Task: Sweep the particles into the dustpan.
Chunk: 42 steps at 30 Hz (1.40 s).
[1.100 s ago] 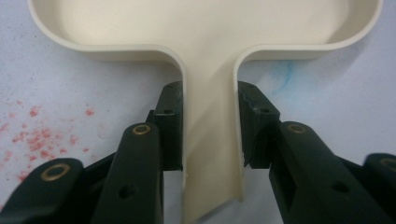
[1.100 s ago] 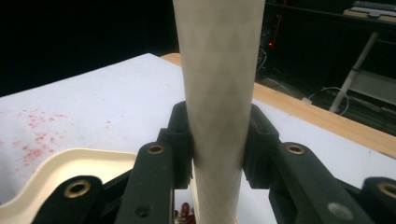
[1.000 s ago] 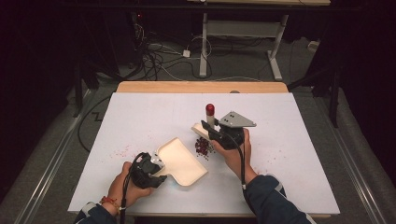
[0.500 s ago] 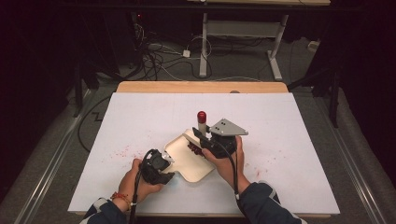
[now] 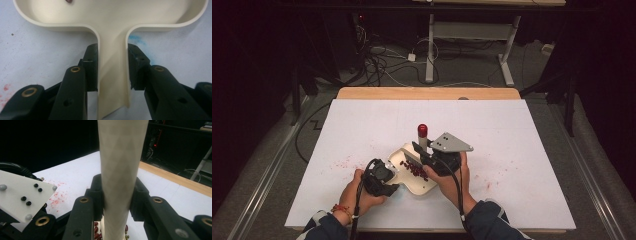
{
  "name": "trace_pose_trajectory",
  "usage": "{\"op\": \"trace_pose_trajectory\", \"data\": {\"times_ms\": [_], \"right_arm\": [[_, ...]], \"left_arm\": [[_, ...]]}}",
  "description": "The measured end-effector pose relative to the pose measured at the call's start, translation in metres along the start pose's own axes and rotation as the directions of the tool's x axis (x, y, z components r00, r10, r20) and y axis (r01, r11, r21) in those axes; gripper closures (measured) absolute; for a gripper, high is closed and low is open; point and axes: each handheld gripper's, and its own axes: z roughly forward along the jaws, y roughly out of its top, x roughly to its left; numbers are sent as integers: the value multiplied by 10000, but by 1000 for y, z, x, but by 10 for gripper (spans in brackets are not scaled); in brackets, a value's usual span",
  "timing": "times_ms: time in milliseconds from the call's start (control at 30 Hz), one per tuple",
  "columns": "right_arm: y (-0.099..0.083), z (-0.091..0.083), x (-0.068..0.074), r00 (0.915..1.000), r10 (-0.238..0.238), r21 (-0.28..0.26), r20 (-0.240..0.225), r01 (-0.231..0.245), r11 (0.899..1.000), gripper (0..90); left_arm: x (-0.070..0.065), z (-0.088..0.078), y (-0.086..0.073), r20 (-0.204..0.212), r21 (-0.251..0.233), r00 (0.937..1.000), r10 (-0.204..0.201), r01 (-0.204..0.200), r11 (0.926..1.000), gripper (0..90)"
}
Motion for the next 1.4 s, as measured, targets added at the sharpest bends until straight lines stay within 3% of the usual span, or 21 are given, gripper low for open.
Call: {"op": "trace_pose_trajectory", "data": {"times_ms": [267, 467, 567, 700, 833, 1033, 1267, 1300, 1333, 1400], "right_arm": [[7, -11, -10, 10000, 27, -430, -59, -29, 9991, 699], [13, -35, -22, 9999, 130, -1047, -39, -133, 9944, 699], [14, -43, -26, 9998, 209, -1095, -36, -212, 9938, 698], [8, -54, -30, 9998, 107, -984, 171, -90, 9951, 699], [-7, -59, -36, 9982, -100, -343, 591, 120, 9993, 699], [-18, -68, -39, 9948, -245, 148, 985, 232, 9996, 699], [-24, -74, -23, 9950, -348, 421, 933, 310, 9986, 698], [-25, -72, -15, 9986, 187, 264, 490, -200, 9995, 698], [-25, -72, -15, 9986, 187, 264, 490, -200, 9995, 698], [-23, -67, 1, 9984, -349, 210, 441, 340, 9992, 699]], "left_arm": [[2, 1, -2, 63, -44, 10000, -33, 33, 10000, 639], [3, -2, -4, 55, 1, 10000, 78, -78, 10000, 640], [4, -4, -7, 10, 74, 9999, 140, -140, 9999, 640], [3, -6, -12, -28, 204, 9999, 162, -161, 9997, 641], [1, -8, -15, -70, 312, 9997, 244, -242, 9992, 640], [0, -8, -17, -49, 295, 9998, 174, -172, 9994, 640], [-2, -8, -16, -154, 368, 9997, 193, -187, 9991, 640], [-2, -8, -15, -174, 376, 9996, 208, -201, 9991, 640], [-2, -7, -15, -175, 351, 9997, 184, -178, 9992, 640], [-3, -7, -14, -202, 378, 9995, 225, -217, 9991, 640]]}}
